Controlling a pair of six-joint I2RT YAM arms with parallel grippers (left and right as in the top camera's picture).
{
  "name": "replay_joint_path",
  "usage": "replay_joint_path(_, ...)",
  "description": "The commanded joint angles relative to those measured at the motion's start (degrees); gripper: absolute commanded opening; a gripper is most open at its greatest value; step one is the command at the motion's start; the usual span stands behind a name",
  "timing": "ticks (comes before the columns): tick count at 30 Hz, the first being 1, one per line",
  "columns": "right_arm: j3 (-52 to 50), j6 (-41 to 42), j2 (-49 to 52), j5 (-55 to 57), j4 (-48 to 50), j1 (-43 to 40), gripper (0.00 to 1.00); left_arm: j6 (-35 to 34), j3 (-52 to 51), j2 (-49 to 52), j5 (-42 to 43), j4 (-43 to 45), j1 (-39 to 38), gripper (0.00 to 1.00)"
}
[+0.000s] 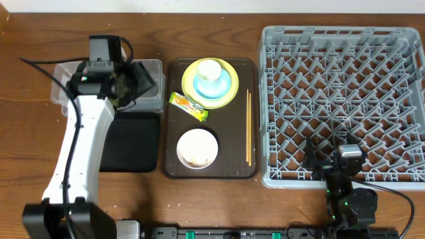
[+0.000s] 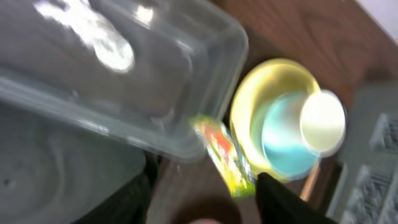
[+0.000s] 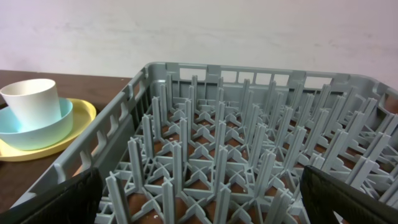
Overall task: Sort waste into correct bins and load items into the dishwasher rack
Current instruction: 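Reach the left gripper to the yellow snack wrapper and grasp it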
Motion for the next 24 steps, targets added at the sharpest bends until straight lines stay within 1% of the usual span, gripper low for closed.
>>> replay_joint_path(1,-0.1,-0.4,-0.3,-0.2,-0.2,0.5,0.99,0.4,0.9,0.6,5.6,-3.3,0.2,0.53)
replay_joint_path(5,-0.1,-0.4,-0.3,-0.2,-0.2,0.5,0.99,0.4,-0.1,0.9,7.5,-5.6,-1.1,0.50)
replay_joint_path(8,-0.1,-0.4,-0.3,-0.2,-0.2,0.5,0.99,0.3,-0.8,1.2,7.5,-5.9,-3.1,0.42)
replay_joint_path(13,-0.1,-0.4,-0.3,-0.2,-0.2,0.5,0.99,-1.0,-1.0,1.7,7.3,-4.8,-8.5,0.38)
replay_joint_path(14,-0.1,-0.4,-0.3,-0.2,-0.2,0.5,0.99,-1.0,-1.0,1.9,6.8,-4.3,-9.6,0.36)
replay_joint_path(15,-0.1,-0.4,-0.3,-0.2,-0.2,0.5,0.99,-1.9,-1.0,2.1,5.6,-4.0,-10.8,0.35)
replay_joint_path(21,-0.1,-0.4,-0.3,-0.2,-0.2,0.5,0.99,-13.7,-1.0,3.8,-9.2,-3.7,-18.0,0.35)
replay_joint_path(24,-0.1,-0.4,-0.3,-0.2,-0.2,0.5,0.99,-16.7,-1.0,4.8,-13.2,-2.1,-20.4,0.35)
